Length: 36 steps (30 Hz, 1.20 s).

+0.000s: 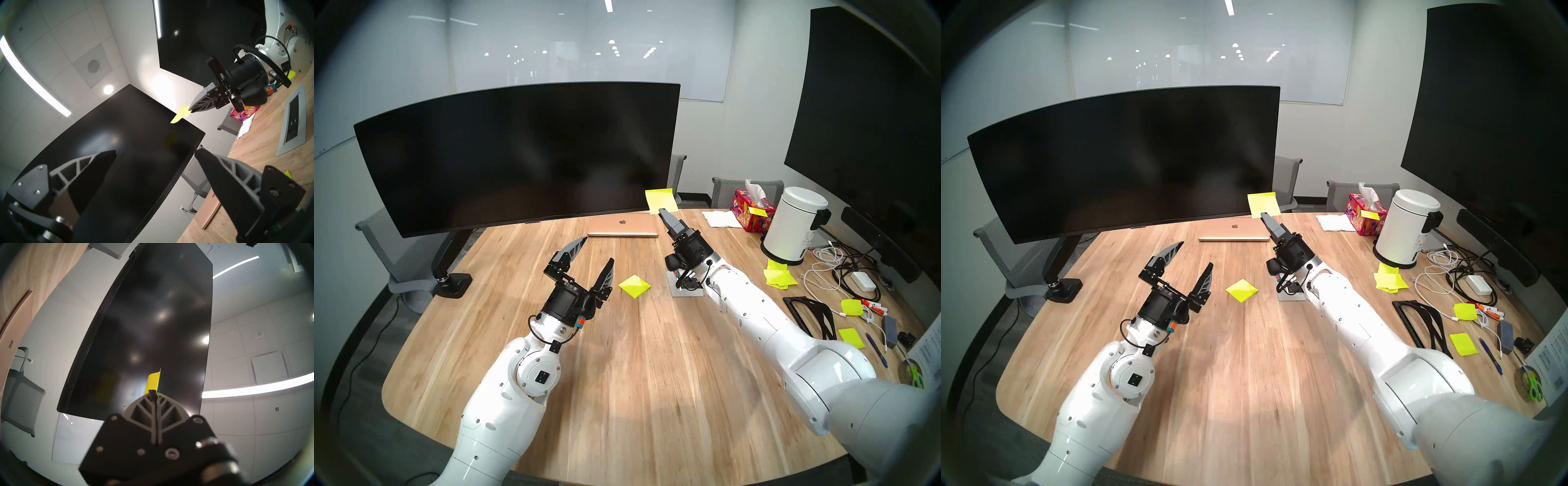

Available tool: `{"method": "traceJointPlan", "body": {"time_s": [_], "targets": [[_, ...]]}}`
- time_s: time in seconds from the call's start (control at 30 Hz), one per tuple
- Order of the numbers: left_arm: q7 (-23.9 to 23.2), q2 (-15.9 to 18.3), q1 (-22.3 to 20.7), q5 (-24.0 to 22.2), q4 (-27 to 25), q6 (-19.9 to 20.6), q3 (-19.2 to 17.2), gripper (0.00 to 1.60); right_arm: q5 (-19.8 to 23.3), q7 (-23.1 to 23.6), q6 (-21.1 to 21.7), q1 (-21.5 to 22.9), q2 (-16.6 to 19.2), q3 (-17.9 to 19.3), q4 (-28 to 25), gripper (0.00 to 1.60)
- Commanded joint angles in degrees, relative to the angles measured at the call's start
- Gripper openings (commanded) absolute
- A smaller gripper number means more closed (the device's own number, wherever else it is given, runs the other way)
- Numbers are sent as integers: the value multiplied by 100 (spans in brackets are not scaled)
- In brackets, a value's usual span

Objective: Peel one sticky note off the pad and stick it onto the monitor, then press it flat

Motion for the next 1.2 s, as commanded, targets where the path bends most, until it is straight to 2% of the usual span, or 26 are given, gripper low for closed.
{"method": "traceJointPlan", "body": {"time_s": [0.0, 0.17, 0.47, 1.17], "targets": [[29, -17, -18, 9, -144, -3, 2, 160, -17, -104, -48, 410, -190, -3, 267, 0], [28, -18, -18, 10, -142, -4, 1, 160, -48, -171, -50, 521, -279, -24, 514, 0], [28, -20, -19, 11, -142, -6, -1, 160, -143, -308, 10, 579, -415, -102, 652, 0], [25, -26, -18, 15, -141, -11, -6, 160, -186, -595, 98, 981, -675, 14, 1166, 0]]}}
